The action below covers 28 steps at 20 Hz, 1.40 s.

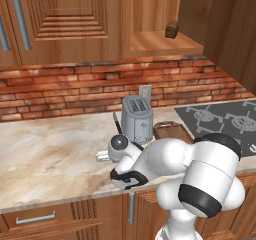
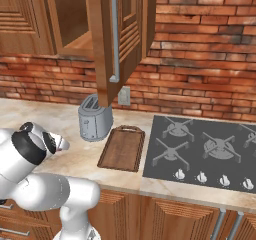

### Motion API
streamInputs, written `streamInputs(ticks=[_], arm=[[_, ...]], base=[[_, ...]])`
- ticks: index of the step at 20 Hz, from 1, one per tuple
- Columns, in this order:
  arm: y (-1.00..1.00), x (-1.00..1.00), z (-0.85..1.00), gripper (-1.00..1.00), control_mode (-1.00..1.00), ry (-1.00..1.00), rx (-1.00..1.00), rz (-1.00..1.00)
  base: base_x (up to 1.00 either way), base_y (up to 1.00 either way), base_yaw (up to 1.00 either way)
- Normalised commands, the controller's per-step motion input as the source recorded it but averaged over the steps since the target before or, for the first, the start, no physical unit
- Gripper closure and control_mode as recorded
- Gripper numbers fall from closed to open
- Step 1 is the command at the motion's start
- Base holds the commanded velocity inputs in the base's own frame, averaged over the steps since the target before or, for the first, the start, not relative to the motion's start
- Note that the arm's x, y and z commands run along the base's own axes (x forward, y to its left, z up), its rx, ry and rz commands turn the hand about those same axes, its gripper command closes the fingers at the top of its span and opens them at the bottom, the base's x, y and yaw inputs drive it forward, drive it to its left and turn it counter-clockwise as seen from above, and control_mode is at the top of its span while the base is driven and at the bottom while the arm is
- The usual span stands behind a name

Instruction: Pick the bread, place it on the cutting board, pick the jam, place it on the counter, and close the cabinet.

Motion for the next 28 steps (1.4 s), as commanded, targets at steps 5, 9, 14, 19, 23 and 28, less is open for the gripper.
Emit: streamInputs(ticks=[5,9,14,19,23,28], arm=[[0.00,-0.01,0.16,-1.00,-1.00,0.00,0.00,0.00],[-0.01,-0.05,0.30,-1.00,-1.00,-0.05,0.00,0.00],[-0.01,-0.11,0.34,-1.00,-1.00,-0.09,0.00,0.00],[-0.10,-0.12,0.36,-1.00,-1.00,-0.07,0.00,0.00],[-0.13,-0.14,0.36,-1.00,-1.00,-0.07,0.00,0.00],[-0.13,-0.08,0.38,-1.00,-1.00,-0.06,0.00,0.00]], base=[[0.00,0.00,0.00],[0.00,0.00,0.00],[0.00,0.00,0.00],[0.00,0.00,0.00],[0.00,0.00,0.00],[0.00,0.00,0.00]])
